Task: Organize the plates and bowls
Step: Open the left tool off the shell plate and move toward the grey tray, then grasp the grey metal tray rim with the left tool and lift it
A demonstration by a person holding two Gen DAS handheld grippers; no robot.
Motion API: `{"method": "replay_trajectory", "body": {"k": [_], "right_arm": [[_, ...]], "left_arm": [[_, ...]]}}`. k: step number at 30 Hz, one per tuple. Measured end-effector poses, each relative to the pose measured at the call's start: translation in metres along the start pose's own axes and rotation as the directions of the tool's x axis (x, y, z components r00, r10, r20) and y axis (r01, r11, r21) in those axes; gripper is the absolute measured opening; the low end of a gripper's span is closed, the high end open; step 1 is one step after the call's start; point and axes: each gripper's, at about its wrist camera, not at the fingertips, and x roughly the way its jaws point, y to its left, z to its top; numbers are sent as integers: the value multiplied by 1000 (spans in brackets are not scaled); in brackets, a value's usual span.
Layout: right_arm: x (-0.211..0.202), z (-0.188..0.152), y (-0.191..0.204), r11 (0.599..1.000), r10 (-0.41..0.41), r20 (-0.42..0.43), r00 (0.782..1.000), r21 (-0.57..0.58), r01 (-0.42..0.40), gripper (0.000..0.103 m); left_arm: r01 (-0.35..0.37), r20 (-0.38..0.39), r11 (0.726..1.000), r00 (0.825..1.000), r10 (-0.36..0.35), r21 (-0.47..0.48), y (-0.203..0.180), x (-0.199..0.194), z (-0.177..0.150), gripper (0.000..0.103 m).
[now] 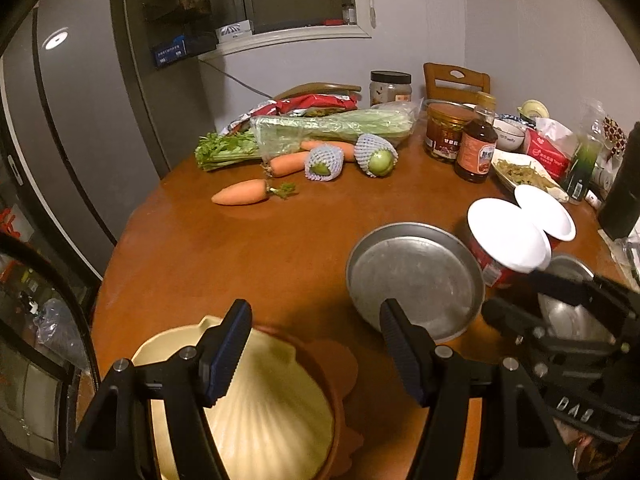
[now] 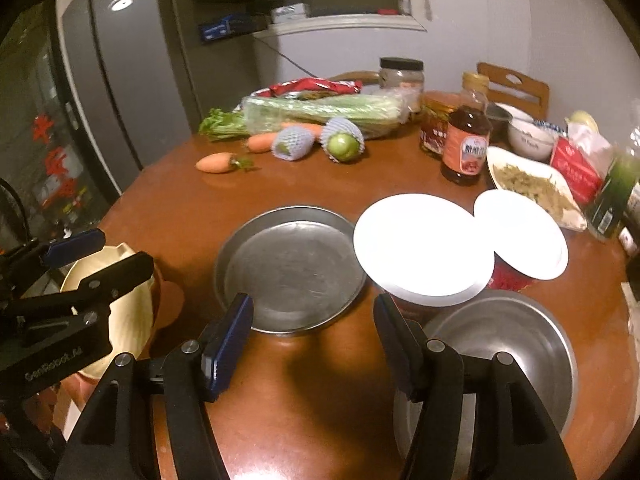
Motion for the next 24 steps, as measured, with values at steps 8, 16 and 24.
{"method": "replay_trajectory", "body": {"k": [8,16,24], "right_arm": [[24,4,1,1000,-9,-73,997,25,11,65],[43,4,1,998,-29,-128,991,47,35,65],[55,4,-2,997,-50,-161,986,50,59,65]], "left_arm": [[17,-71,1000,997,-16,20,-11,35,20,66],[41,-132,999,991,-37,23,-18,68,30,66],[40,-189,999,981,-36,17,-24,96,30,66]]}}
